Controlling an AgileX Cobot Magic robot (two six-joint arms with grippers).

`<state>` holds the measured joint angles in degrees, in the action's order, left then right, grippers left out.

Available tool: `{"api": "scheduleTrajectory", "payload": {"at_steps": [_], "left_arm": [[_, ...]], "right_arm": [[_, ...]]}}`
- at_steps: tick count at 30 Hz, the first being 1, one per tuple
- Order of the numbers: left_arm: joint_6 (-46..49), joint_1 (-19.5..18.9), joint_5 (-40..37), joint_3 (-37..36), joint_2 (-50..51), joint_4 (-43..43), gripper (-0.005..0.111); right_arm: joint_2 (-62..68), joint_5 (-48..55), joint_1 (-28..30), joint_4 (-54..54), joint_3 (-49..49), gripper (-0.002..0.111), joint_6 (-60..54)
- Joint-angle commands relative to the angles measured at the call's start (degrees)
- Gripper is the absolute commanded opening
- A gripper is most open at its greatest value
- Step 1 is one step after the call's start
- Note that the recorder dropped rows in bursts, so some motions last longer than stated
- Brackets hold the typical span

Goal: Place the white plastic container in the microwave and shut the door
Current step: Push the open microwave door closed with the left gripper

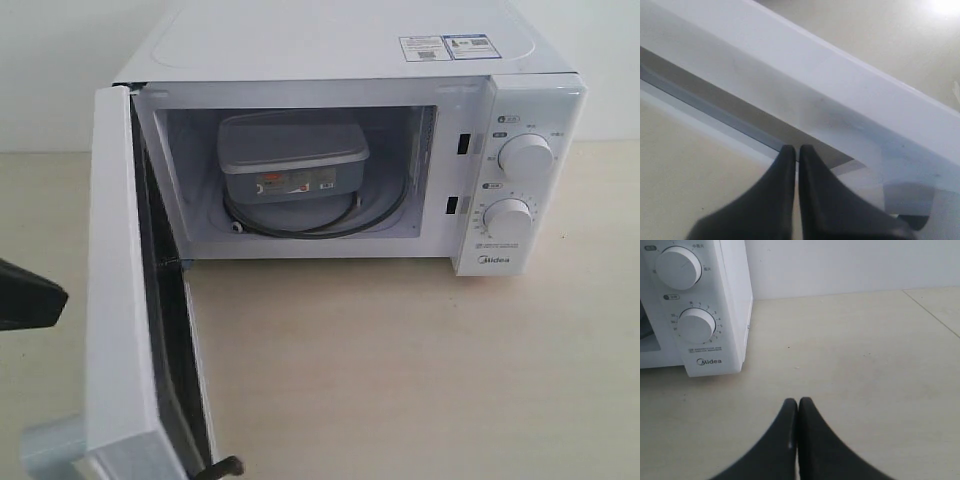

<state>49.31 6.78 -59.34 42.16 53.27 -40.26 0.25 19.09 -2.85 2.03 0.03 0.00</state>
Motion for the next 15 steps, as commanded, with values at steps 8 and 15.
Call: {"api": "scheduleTrajectory", "payload": {"at_steps": [8,15], "left_arm": [[9.9,10.5,19.7,2.5,12.5,-11.5,0.004],[10.3,14.5,28.4,9.5,22.3,-16.9,0.004]], "right_arm": [[-0.3,-0.5,0.0,-0.2,0.0,0.000,0.0],[-0.3,-0.5,0.0,-0.2,0.0,0.000,0.0]]}}
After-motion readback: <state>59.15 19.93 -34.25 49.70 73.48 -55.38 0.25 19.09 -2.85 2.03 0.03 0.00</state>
